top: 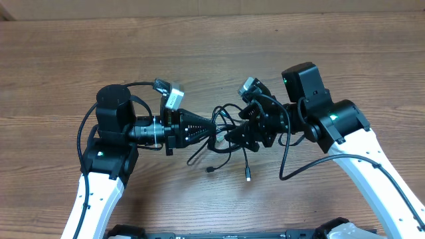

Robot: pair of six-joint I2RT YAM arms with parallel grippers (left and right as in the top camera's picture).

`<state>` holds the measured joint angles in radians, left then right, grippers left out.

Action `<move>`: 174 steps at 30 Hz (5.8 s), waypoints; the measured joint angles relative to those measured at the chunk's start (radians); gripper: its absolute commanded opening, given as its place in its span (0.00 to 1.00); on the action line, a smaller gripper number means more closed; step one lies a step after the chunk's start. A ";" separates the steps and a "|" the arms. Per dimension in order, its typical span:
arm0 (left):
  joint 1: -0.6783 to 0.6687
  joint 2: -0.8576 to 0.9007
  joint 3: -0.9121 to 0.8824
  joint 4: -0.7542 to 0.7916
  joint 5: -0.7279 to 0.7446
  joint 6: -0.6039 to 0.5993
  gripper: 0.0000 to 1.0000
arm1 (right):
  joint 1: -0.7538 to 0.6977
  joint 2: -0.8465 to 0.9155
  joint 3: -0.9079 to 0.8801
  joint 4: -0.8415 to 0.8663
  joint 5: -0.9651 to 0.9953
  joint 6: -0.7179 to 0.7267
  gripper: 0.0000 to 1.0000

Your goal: Untangle cables

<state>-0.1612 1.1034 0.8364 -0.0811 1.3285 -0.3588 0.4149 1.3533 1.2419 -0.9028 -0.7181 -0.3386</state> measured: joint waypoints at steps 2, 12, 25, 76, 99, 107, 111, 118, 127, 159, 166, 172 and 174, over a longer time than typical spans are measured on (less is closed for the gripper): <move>0.000 0.000 0.000 0.000 0.008 0.000 0.04 | 0.000 0.000 0.000 0.006 -0.001 -0.003 0.77; 0.000 0.000 0.000 0.001 0.020 0.000 0.04 | 0.000 0.000 0.000 -0.042 -0.011 -0.013 0.13; 0.000 0.000 0.000 0.043 -0.064 -0.051 0.04 | 0.005 0.000 0.000 -0.159 -0.031 -0.012 0.04; 0.000 0.000 -0.002 0.134 0.045 -0.135 0.04 | -0.258 -0.077 0.000 -0.108 -0.190 -0.078 0.75; 0.000 0.000 -0.002 0.129 -0.106 -0.232 0.04 | -0.257 -0.077 0.000 -0.478 -0.139 -0.081 0.60; 0.000 0.000 -0.002 0.130 -0.240 -0.606 0.04 | -0.257 -0.077 0.000 -0.370 -0.214 -0.094 0.64; 0.000 0.000 -0.002 0.131 -0.242 -0.729 0.04 | -0.257 -0.077 0.000 -0.280 -0.256 -0.099 0.66; 0.000 0.000 -0.002 0.131 -0.241 -0.859 0.04 | -0.254 -0.071 0.000 -0.204 -0.318 -0.105 0.69; 0.000 0.000 -0.002 0.131 -0.241 -0.900 0.04 | -0.127 0.037 0.000 -0.143 -0.311 -0.106 0.53; 0.000 0.000 -0.002 0.220 -0.120 -0.863 0.04 | -0.055 0.195 0.000 0.051 -0.243 -0.060 0.04; 0.000 0.000 0.000 0.098 -0.159 -0.663 0.04 | -0.136 0.187 0.000 -0.031 -0.296 -0.006 0.04; 0.000 0.000 0.003 -0.267 -0.396 -0.505 0.04 | -0.291 0.122 -0.001 -0.086 -0.405 0.013 0.04; 0.000 0.000 0.002 -0.372 -0.498 -0.481 0.04 | -0.347 0.085 -0.001 -0.093 -0.453 0.017 0.04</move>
<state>-0.1616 1.1034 0.8387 -0.4526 0.8303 -0.8398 0.0677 1.4387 1.2411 -0.9958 -1.1713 -0.3218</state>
